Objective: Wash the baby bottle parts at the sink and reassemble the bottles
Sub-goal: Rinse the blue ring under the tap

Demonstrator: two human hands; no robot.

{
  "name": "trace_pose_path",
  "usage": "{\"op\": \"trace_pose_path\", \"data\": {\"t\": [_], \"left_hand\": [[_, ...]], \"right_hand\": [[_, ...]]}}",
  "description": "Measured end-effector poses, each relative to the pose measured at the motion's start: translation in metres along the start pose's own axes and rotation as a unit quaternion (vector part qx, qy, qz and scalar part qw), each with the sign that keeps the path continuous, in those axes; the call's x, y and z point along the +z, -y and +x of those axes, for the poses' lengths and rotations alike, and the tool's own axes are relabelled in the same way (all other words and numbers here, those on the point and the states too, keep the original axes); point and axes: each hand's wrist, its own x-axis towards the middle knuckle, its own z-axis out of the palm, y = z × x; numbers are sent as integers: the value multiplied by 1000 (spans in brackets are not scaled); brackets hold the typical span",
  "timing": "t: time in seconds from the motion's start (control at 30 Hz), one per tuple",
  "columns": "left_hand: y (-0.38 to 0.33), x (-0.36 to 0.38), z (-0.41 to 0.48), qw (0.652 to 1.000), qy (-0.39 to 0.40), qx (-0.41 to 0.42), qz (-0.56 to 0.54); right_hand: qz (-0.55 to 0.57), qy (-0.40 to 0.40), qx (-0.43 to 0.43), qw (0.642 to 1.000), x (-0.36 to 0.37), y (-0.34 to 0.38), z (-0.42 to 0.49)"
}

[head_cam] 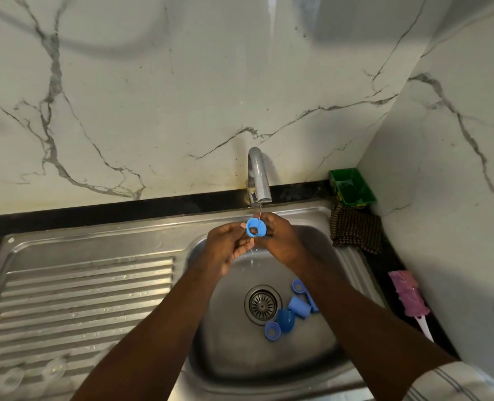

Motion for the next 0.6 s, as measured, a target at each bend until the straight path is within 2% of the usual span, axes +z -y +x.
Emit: {"op": "trace_pose_path", "data": {"t": [0.2, 0.3, 0.43, 0.5, 0.6], "left_hand": [[2, -9, 4, 999, -32, -2, 18], [5, -13, 4, 999, -36, 2, 26], [10, -20, 5, 999, -23, 3, 39], [11, -23, 7, 999, -20, -7, 48], [15, -25, 9, 998, -17, -20, 52]], "right_hand": [[-33, 0, 19, 999, 9, -1, 1], [-111, 21, 52, 992, 7, -5, 3], [-146, -45, 87, 984, 4, -5, 8], [-150, -12, 80, 985, 6, -4, 8], [-212, 39, 59, 975, 2, -8, -1]]}}
